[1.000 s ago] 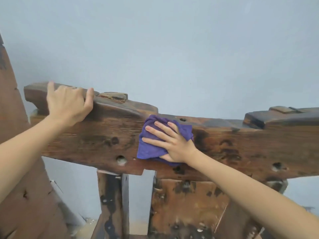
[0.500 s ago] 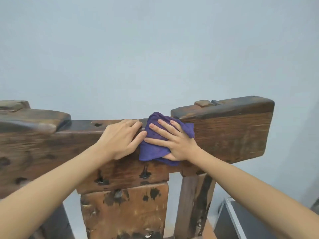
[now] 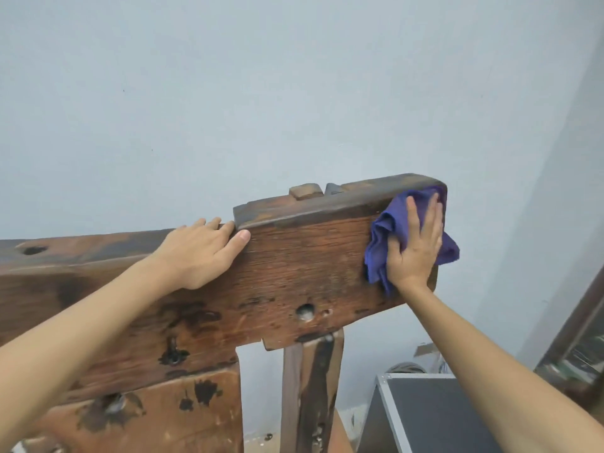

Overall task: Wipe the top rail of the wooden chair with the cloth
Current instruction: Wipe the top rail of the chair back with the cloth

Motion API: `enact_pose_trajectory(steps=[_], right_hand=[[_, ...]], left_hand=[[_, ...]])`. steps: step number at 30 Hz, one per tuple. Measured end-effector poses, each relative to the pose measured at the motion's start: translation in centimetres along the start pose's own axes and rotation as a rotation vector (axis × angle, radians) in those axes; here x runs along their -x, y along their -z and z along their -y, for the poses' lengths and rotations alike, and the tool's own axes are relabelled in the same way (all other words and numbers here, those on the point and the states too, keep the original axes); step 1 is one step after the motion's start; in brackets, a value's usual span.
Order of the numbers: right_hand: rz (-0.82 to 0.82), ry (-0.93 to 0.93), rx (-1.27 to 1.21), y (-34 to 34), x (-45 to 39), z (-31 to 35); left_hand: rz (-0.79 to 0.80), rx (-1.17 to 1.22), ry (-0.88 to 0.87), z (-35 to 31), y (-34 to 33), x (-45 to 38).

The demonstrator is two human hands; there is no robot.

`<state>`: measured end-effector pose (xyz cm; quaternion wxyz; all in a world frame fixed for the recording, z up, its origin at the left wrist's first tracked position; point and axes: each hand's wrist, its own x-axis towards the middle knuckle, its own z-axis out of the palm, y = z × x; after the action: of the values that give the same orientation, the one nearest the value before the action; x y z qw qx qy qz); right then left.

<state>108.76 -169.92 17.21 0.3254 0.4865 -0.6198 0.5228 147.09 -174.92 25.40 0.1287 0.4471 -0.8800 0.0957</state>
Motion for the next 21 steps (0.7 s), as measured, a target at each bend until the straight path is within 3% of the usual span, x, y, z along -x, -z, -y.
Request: enact_pose_trajectory(steps=[3, 5, 7, 9, 11, 15, 17, 21], right_hand=[[-0.211, -0.642, -0.23, -2.0, 3.6, 3.9], [-0.272, -0.943, -0.32, -3.6, 6.3, 7.7], [-0.276, -1.076, -0.347, -4.9, 9.2, 11.9], [-0.252, -1.096, -0.367, -5.7, 12.3, 16.6], [-0.149, -1.012, -0.386, -5.9, 15.6, 22.0], [0.177, -0.633, -0.384, -6.6, 21.3, 29.2], [0.298, -0.423, -0.296, -6.6, 21.9, 27.4], [0.354, 0.277, -0.111, -4.4, 16.3, 17.0]], left_hand=[[0.058, 0.044, 0.028, -0.2, -0.1, -0.6], [0.049, 0.034, 0.042, -0.4, -0.1, -0.6], [0.016, 0.032, 0.038, -0.4, -0.3, -0.4], [-0.02, 0.033, 0.026, -0.3, -0.4, -0.4], [-0.028, 0.019, 0.023, -0.4, -0.3, -0.3], [-0.035, 0.061, 0.021, -0.2, -0.3, 0.0], [-0.019, 0.086, 0.012, 0.2, -0.1, 0.0], [-0.066, 0.055, -0.001, 0.2, -0.7, 0.0]])
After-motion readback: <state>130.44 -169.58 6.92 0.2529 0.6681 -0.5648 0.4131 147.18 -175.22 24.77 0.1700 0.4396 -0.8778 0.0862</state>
